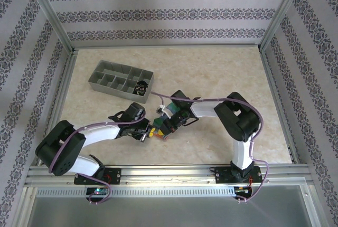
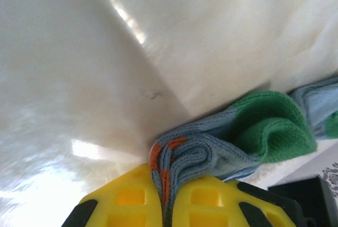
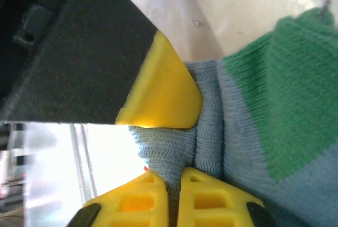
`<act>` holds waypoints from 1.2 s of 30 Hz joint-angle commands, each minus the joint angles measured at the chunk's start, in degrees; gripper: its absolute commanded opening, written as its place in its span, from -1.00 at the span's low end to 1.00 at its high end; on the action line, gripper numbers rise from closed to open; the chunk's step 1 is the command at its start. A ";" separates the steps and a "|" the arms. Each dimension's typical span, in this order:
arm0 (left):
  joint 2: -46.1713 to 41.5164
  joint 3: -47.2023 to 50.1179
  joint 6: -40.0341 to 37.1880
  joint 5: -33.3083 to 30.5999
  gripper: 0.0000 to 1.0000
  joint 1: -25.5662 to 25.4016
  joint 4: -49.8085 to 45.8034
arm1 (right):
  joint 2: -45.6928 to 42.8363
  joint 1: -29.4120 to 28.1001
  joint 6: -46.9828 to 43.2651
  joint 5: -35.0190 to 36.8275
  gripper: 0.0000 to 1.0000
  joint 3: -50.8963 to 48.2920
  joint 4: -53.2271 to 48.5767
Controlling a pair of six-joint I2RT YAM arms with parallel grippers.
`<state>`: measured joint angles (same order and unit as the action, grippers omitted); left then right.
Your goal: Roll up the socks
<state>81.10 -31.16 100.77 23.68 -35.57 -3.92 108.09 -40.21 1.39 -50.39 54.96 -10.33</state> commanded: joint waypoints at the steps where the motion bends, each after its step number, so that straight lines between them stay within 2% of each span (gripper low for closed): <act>1: -1.39 0.18 1.42 1.38 -1.00 -1.47 -18.99 | -9.77 -4.47 -4.57 17.46 -0.46 -7.32 2.71; 3: -2.47 -0.45 1.93 1.12 -1.00 -1.52 -23.35 | -19.51 -10.04 -7.96 29.86 -0.18 -13.92 9.76; 6: -2.17 -2.26 1.85 1.05 -1.00 -1.43 -27.59 | -27.21 -19.32 -12.78 46.86 0.12 -20.10 15.98; 10: -0.67 -4.42 1.27 0.85 -1.00 -1.49 -31.03 | -26.62 -27.53 -15.49 59.75 0.13 -18.58 14.37; 15: 1.04 -5.59 0.67 1.33 -1.00 -1.45 -31.33 | -20.48 -34.08 -20.15 67.22 0.13 -14.32 14.76; 20: 1.25 -5.59 0.65 1.28 -1.00 -1.44 -30.73 | -15.34 -36.28 -21.69 69.88 0.10 -10.93 14.50; 23: 1.00 -5.41 0.72 1.45 -1.00 -1.43 -30.33 | -12.46 -36.09 -21.61 72.30 -0.03 -9.42 13.24; 29: -0.41 -4.88 1.01 1.21 -1.00 -1.43 -29.65 | -8.12 -33.75 -17.67 71.62 -0.83 -7.77 7.48; 31: -1.55 -4.64 1.07 0.83 -1.00 -1.38 -29.11 | -8.40 -32.62 -16.16 68.70 -1.00 -8.32 5.93; 32: -2.53 -4.46 1.04 0.15 -0.90 -1.35 -28.60 | -8.80 -31.80 -15.22 66.59 -1.00 -8.72 5.27; 36: -8.16 -3.18 2.26 -3.01 -0.11 -1.04 -26.07 | -10.17 -25.71 -10.55 50.65 -1.00 -10.32 3.00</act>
<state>76.73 -36.16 101.75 22.79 -36.29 -26.72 97.17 -71.42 -15.16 9.65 46.72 0.64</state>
